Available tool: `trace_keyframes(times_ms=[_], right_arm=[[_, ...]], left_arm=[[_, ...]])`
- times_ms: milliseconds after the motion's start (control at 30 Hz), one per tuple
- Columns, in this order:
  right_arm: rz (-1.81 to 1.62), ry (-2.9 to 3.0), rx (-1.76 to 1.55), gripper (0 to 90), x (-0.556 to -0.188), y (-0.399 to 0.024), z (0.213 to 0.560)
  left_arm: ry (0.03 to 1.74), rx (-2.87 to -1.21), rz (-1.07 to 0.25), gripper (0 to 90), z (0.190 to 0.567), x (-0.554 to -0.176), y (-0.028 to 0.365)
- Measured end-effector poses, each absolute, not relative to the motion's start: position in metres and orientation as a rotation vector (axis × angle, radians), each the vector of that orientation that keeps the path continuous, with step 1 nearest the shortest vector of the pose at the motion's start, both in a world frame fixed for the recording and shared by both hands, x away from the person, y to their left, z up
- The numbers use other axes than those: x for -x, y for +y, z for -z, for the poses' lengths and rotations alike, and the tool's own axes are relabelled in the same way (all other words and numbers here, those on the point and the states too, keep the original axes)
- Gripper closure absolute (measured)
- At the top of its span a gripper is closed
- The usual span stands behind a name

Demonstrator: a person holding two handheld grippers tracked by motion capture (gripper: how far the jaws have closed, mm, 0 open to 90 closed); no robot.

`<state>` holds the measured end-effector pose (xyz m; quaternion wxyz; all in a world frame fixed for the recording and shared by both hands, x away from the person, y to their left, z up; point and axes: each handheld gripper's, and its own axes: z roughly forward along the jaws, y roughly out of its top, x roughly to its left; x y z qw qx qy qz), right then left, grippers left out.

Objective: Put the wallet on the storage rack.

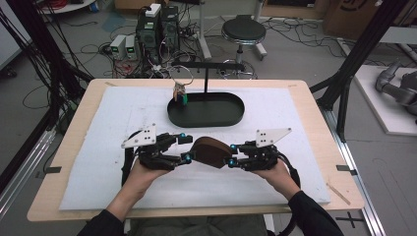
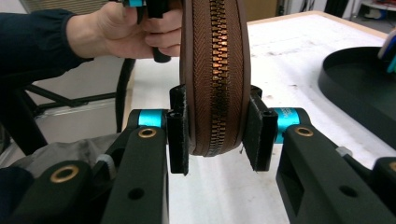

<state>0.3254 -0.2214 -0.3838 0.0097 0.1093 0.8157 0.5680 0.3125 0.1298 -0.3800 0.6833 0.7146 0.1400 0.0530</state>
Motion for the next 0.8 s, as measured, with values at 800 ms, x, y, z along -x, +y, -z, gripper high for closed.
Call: trace_keyframes(times_ms=[800], right_arm=[[-1.584,2.378,-0.593,67.4,-0.375,-0.239,0.357]], left_arm=[[0.493,-1.687,-0.339,24.8,0.393,-0.286,0.193]])
